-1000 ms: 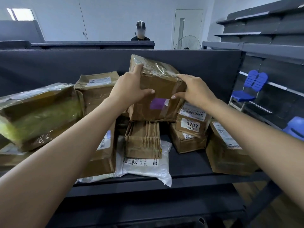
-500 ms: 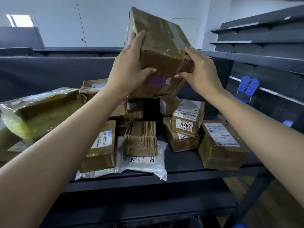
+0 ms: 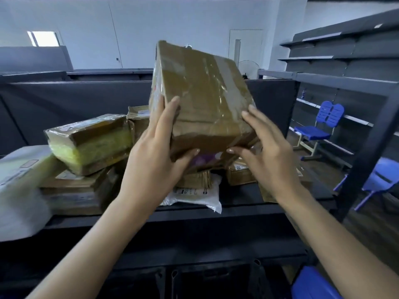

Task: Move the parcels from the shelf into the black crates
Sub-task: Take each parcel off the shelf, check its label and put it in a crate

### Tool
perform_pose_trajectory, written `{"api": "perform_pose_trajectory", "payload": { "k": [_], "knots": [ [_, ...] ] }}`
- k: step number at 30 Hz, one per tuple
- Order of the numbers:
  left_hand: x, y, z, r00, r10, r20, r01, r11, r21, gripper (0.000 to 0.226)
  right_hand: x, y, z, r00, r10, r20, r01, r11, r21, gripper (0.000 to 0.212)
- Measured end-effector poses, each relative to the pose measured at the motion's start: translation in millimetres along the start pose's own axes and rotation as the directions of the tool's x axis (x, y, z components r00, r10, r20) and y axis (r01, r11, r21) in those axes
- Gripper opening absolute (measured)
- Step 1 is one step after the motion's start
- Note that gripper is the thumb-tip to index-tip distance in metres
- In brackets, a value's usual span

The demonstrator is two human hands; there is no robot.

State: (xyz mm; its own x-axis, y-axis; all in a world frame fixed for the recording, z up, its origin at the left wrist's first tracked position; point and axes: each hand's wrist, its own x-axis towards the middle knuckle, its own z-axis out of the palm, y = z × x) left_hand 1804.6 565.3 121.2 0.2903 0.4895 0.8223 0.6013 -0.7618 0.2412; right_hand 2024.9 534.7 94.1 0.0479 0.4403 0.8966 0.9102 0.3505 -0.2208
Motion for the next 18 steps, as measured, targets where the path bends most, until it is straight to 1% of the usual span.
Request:
{"api": "perform_pose_trajectory", "payload": {
  "k": [4,8,12,13,15,16,18],
  "knots": [
    [-50.2,3.5,-12.1,1.0,-0.008,0.021,0.008,1.0,0.012,0.092,-49.2,-20.1,-1.0,0.999,0.041,0.031,-0.044,0.994,0.101,0.061],
    [-92.0,5.9,-25.0,0.994,-0.082,0.078,0.081,0.997,0.012,0.091,-83.9,-37.8,-4.8,0.993,0.055,0.102,-0.065,0.993,0.095,0.061],
    [-126.4,7.0,-44.5,0.985,-0.097,0.141,0.097,0.995,0.001,0.092,-110.3,-63.4,-14.7,0.988,0.037,0.149,-0.047,0.997,0.067,0.059],
    [-133.6,5.2,-51.8,0.98,-0.113,0.165,0.12,0.992,-0.035,0.094,-116.2,-71.8,-17.5,0.989,0.04,0.145,-0.049,0.997,0.063,0.058],
    [-146.6,-1.1,-69.3,0.963,-0.172,0.21,0.215,0.954,-0.207,0.099,-127.4,-90.8,-23.9,0.99,0.054,0.131,-0.063,0.996,0.062,0.056],
    [-153.9,-8.0,-76.8,0.958,-0.2,0.208,0.259,0.912,-0.318,0.098,-132.7,-100.9,-27.3,0.99,0.059,0.127,-0.068,0.996,0.065,0.055],
    [-171.0,-27.5,-90.2,0.943,-0.287,0.168,0.332,0.791,-0.514,0.093,-144.1,-122.2,-33.7,0.991,0.059,0.116,-0.066,0.996,0.052,0.054]
  ]
}}
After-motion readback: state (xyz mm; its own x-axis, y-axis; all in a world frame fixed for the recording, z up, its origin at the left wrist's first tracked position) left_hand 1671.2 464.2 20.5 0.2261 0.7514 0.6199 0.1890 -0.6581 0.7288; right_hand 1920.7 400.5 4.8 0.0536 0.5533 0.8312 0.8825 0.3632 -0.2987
